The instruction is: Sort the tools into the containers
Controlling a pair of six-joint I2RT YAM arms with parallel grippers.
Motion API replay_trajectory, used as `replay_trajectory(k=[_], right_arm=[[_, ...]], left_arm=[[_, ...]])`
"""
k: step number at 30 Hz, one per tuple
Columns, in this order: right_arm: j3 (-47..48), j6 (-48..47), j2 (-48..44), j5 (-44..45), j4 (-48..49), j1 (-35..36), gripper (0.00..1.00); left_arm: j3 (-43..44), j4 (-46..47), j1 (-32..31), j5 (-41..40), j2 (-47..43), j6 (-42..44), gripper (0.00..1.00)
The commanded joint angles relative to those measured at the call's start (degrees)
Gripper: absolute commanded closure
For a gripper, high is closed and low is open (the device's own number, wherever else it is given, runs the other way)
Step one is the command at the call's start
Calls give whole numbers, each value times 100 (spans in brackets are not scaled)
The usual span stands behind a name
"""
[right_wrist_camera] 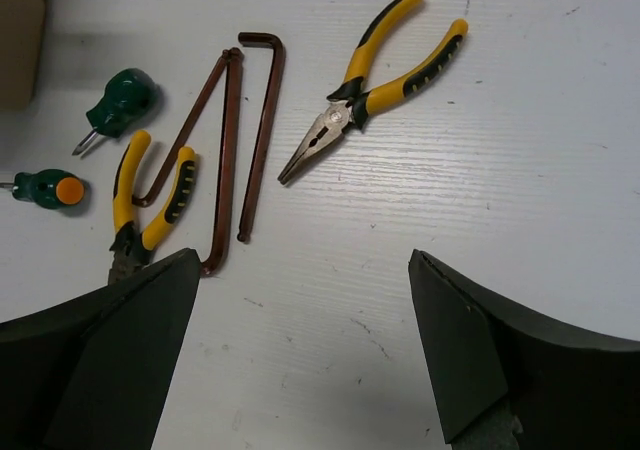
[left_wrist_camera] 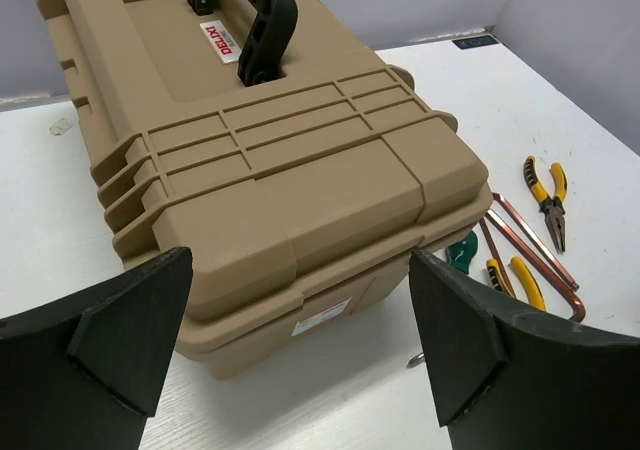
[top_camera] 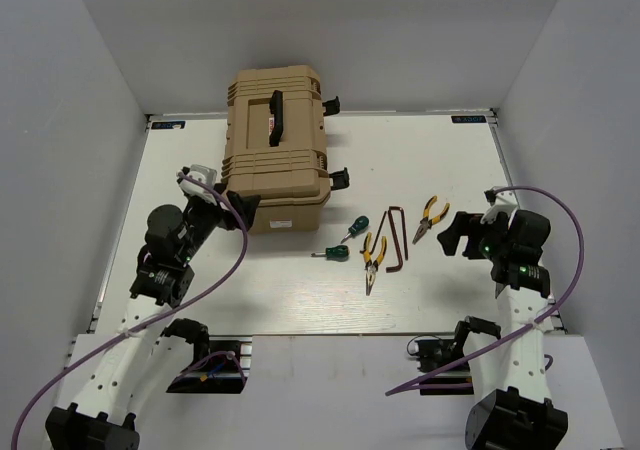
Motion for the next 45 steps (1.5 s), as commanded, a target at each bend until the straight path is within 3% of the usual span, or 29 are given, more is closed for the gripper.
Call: replay_trajectory(k=[1, 3, 5, 6, 7, 9, 10, 11, 12, 13, 14, 15, 16, 18, 19, 20, 22, 24, 26, 30, 37, 43, 45], right_arm=[[75, -137, -65, -401, 96, -29, 9], [162, -451, -57, -959, -261, -29, 9], [207, -1554, -74, -1576, -658, -21, 9], [172, -1822, -83, -2345, -1034, -29, 9], [172, -2060, -74, -2440, -1116, -29, 9], [215, -2080, -39, -2555, -1152, -21, 9], [224, -1975, -39, -2538, -1118, -12, 15], [224, -1939, -30, -2485, -1030, -20, 25], [216, -1878, -30, -2467, -994, -3, 39], [198, -1756, 4, -2450, -916, -3, 76], [215, -1720, -4, -2406, -906, -3, 93], [242, -1702, 31, -2371, -915, 6, 100], [277, -1649, 49, -2327, -915, -3, 100], [295, -1544, 84, -2248, -933, 6, 96], [338, -1509, 101, -2178, -915, 6, 61], [365, -1491, 136, -2186, -941, 15, 51], [426, -1465, 207, -2142, -994, 23, 36], [470, -1394, 277, -2090, -1012, 15, 34], [514, -1350, 338, -2046, -1082, 32, 33], [576, -1350, 330, -2098, -1152, 41, 33], [585, -1394, 198, -2300, -1258, 59, 33], [593, -1429, 93, -2397, -1310, 76, 32], [602, -1438, 84, -2440, -1328, 85, 32]], left_arm=[[-25, 238, -27, 89, 76, 15, 1], [-25, 290, -27, -51, 242, -248, 1], [194, 230, -27, -104, 427, -389, 1], [247, 229, -27, 52, 619, -390, 5], [370, 229, -27, 158, 708, -390, 17], [563, 229, -27, 526, 1049, -390, 30], [695, 177, -27, 624, 1200, -311, 37], [1018, 107, -27, 712, 1366, -311, 53], [1213, 19, -79, 852, 1551, -232, 61], [1676, -208, -79, 853, 1744, -179, 70], [1933, -341, -158, 1001, 2181, -39, 91], [2223, -499, -158, 1003, 2412, 58, 97], [2808, -848, -237, 890, 2640, 120, 100], [3391, -1105, -299, 538, 3271, 278, 100], [3969, -1255, -360, 407, 3493, 278, 90], [4235, -1500, -413, 109, 3695, 339, 54], [4998, -1921, -413, -191, 4371, 393, 37], [5510, -2291, -536, -657, 4899, 393, 24], [6109, -2713, -615, -1034, 5548, 393, 24], [6653, -2925, -826, -1510, 6052, 244, 16], [7596, -3436, -1002, -2414, 6843, 129, 15], [8043, -3699, -1177, -3215, 7222, 129, 24], [8044, -3699, -1239, -3583, 7292, 181, 32]])
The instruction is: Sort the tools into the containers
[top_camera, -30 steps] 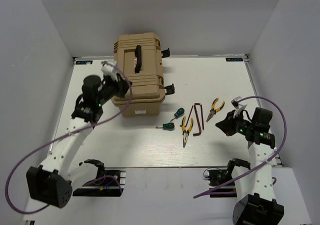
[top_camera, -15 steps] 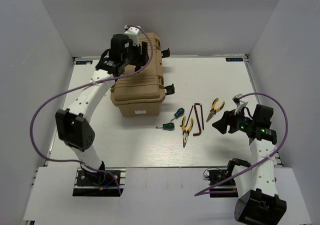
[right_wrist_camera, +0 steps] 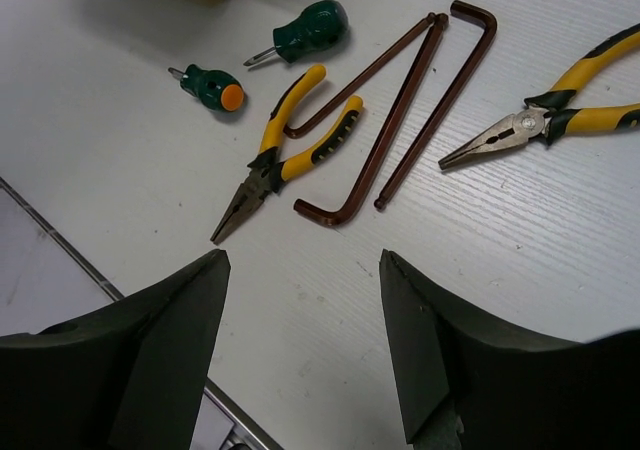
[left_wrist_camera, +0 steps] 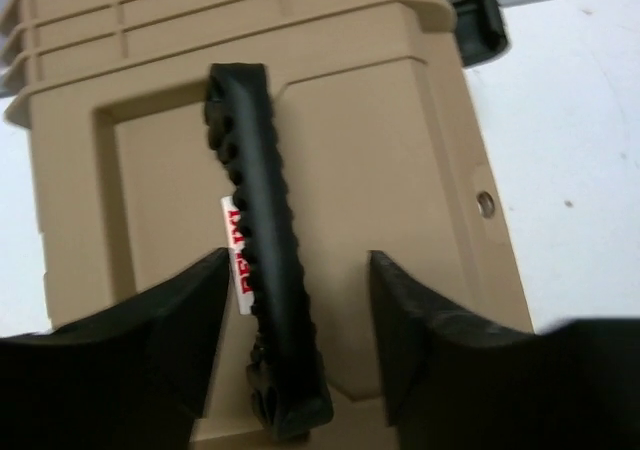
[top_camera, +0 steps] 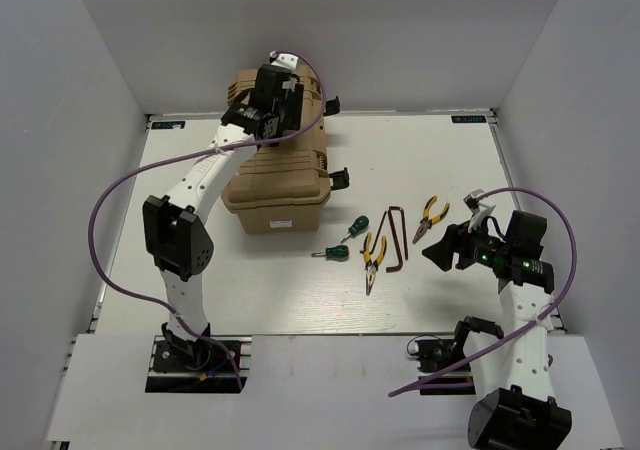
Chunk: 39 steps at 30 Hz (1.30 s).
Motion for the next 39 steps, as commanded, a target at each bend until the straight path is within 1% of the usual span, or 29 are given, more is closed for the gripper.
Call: replay_trajectory(k=[1, 2, 3, 6, 8, 9, 10, 11, 12, 14, 15, 16, 19, 23, 24, 26, 27, 28, 29, 30, 31, 32, 33, 34, 35, 36, 37, 38, 39], right_arm=[[259, -30, -56, -238, -76, 22, 32], [268, -39, -73, -246, -76, 30, 32], [268, -39, -74, -255, -102, 39, 32], [268, -39, -73, -290, -111, 39, 32], [268, -39, -73, -308, -111, 39, 32], [277, -48, -74, -308, -111, 39, 32], [268, -39, -56, -299, -94, 30, 32], [277, -22, -39, -290, -102, 39, 32], [268, -22, -21, -299, -120, 48, 32], [259, -57, 5, -290, -102, 48, 32], [250, -57, 75, -282, -93, 65, 32], [259, -57, 102, -299, -111, 74, 34], [268, -136, 295, -352, -59, 136, 37], [574, 206, 787, -439, 231, 390, 37], [758, 477, 1232, -562, 301, 426, 37], [1100, 680, 1577, -729, 504, 635, 37], [1338, 786, 2136, -791, 548, 706, 37], [1601, 1144, 2341, -774, 757, 881, 37], [1717, 1260, 2526, -774, 846, 987, 37], [2084, 1514, 3041, -739, 925, 1284, 37], [2209, 1769, 3212, -660, 1239, 1392, 37], [2332, 2093, 3388, -607, 1330, 1497, 37], [2447, 2236, 3877, -581, 1557, 1898, 37], [2804, 2507, 4055, -537, 1733, 1998, 37], [2956, 2736, 4223, -545, 1778, 2095, 37], [3253, 2860, 4729, -537, 1857, 2313, 38], [3535, 2974, 4891, -502, 1919, 2524, 38], [3772, 3341, 5301, -458, 2172, 2692, 38], [3897, 3466, 5445, -423, 2235, 2772, 37]], left_arm=[[156, -209, -101, -881, -21, 22, 37], [155, -209, -153, -969, -21, 74, 43], [103, -209, -153, -1066, -21, 144, 45], [103, -209, -206, -1189, 31, 259, 45], [155, -270, -206, -1260, 31, 312, 41], [155, -270, -206, -1260, 31, 312, 41], [155, -270, -206, -1321, 92, 312, 41], [216, -323, -258, -1321, 93, 312, 45], [269, -323, -259, -1321, 93, 312, 57], [331, -323, -259, -1321, 93, 312, 70], [409, -323, -259, -1321, 93, 364, 82], [497, -323, -259, -1321, 93, 365, 88], [708, -384, -259, -1190, 93, 304, 100], [1007, -385, -259, -787, -39, 172, 100], [1138, -437, -207, -707, -109, 24, 100], [1140, -437, -137, -470, -241, -83, 100], [1140, -437, -136, -417, -293, -83, 100], [1140, -437, -136, -416, -407, -170, 100], [1140, -385, -136, -338, -460, -171, 100], [1140, -385, -136, -250, -513, -223, 100], [1140, -385, -136, -188, -514, -224, 100], [1140, -385, -136, -127, -566, -302, 100], [1088, -385, -136, -126, -566, -303, 100], [1000, -385, -136, -74, -627, -364, 100], [921, -385, -136, -73, -680, -417, 100], [729, -306, -136, -12, -811, -417, 100], [640, -245, -136, 40, -882, -417, 100], [639, -244, -84, 41, -935, -417, 100], [578, -244, -83, 41, -936, -417, 100]])
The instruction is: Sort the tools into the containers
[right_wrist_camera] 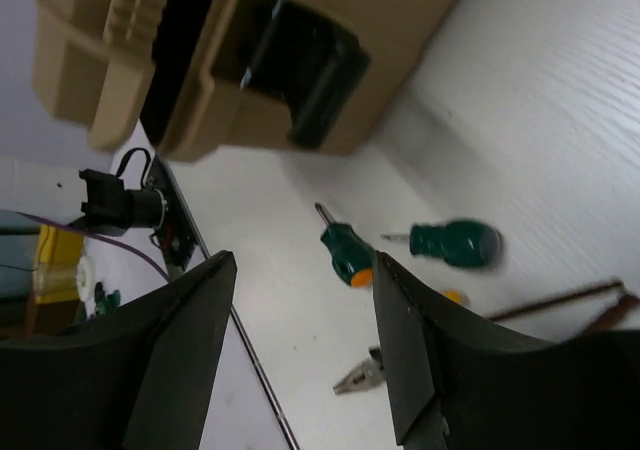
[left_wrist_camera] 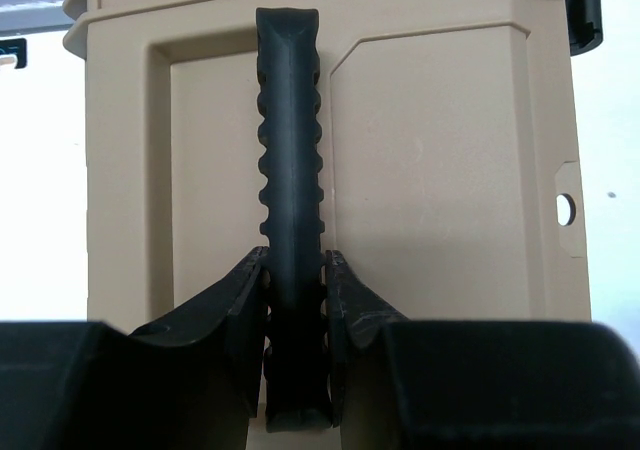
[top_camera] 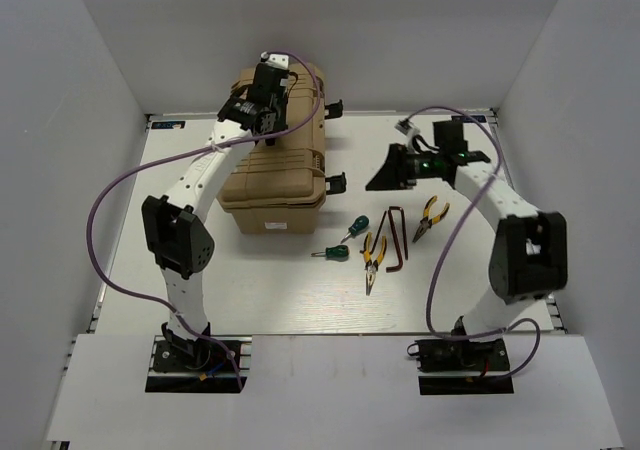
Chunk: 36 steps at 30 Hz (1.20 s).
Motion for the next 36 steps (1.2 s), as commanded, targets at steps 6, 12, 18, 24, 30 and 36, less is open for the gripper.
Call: replay_trajectory(k=[6, 12, 18, 24, 30, 36], right_arm=[[1724, 1281, 1530, 111, 605, 841, 35], [1857, 1195, 1943, 409, 527, 1157, 35], [1708, 1088, 1971, 498, 412, 1210, 35], [1523, 1079, 1821, 533, 429, 1289, 48], [1462, 1115, 1873, 472, 298, 1280, 100], [1356, 1045, 1698, 586, 315, 1192, 100]], left_arm=[[70, 577, -63, 723, -1273, -83, 100], [8, 630, -63, 724, -1326, -83, 100], [-53, 735, -10, 776, -1326, -83, 100], [-53, 788, 42, 776, -1326, -83, 100], [8, 788, 95, 637, -1378, -136, 100], [210, 683, 359, 215, -1686, -136, 100]])
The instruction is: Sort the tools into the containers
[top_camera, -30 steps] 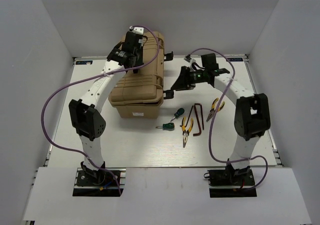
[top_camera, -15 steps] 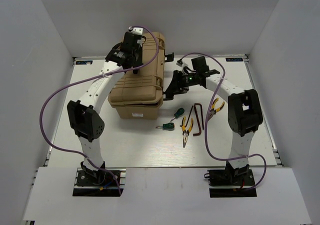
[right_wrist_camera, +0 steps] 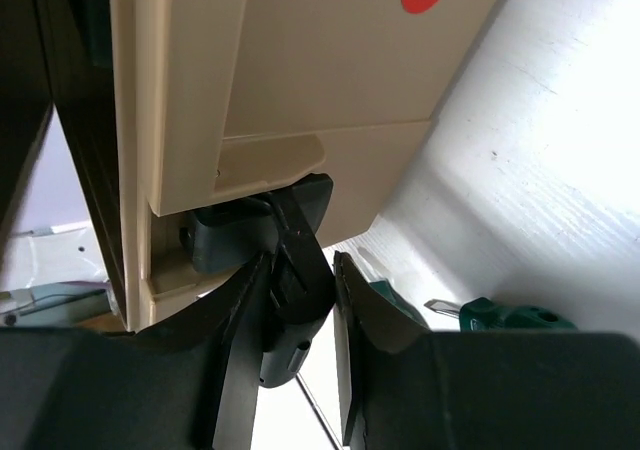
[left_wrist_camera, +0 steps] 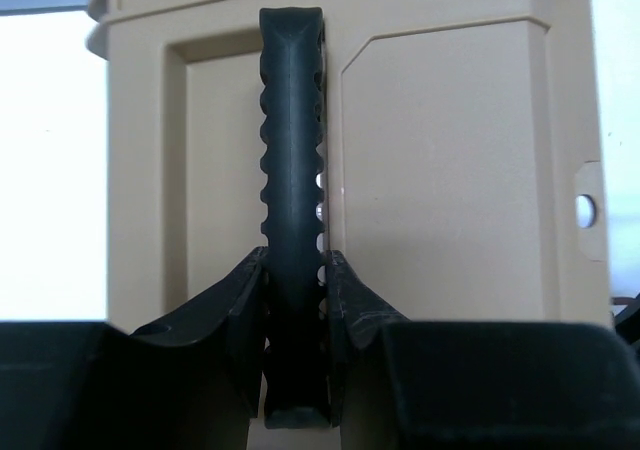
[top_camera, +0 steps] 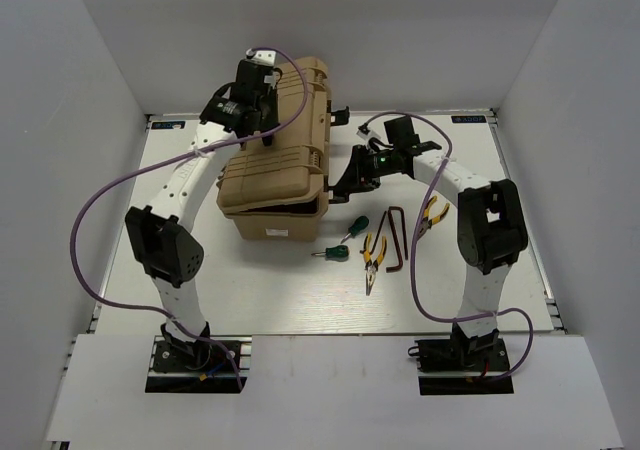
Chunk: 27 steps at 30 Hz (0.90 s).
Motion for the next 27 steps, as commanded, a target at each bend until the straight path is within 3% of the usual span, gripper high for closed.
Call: replay_trajectory(k=[1, 15, 22, 25, 27], right_arm=[[-76, -652, -298, -67, 53, -23, 100], [-181, -766, -509, -32, -97, -321, 100], [-277, -792, -623, 82, -45, -445, 100], [-330, -784, -641, 108, -18, -533, 100], [-348, -766, -632, 126, 0, -594, 100]], left_arm=[[475, 805, 236, -406, -1242, 103, 100], [-1976, 1481, 1299, -1400, -2860, 217, 100], [-2486, 1535, 1686, -1462, -2966, 164, 100], [-2566, 1535, 1880, -1462, -2966, 103, 92], [-2566, 1457, 2029, -1619, -2966, 103, 92]])
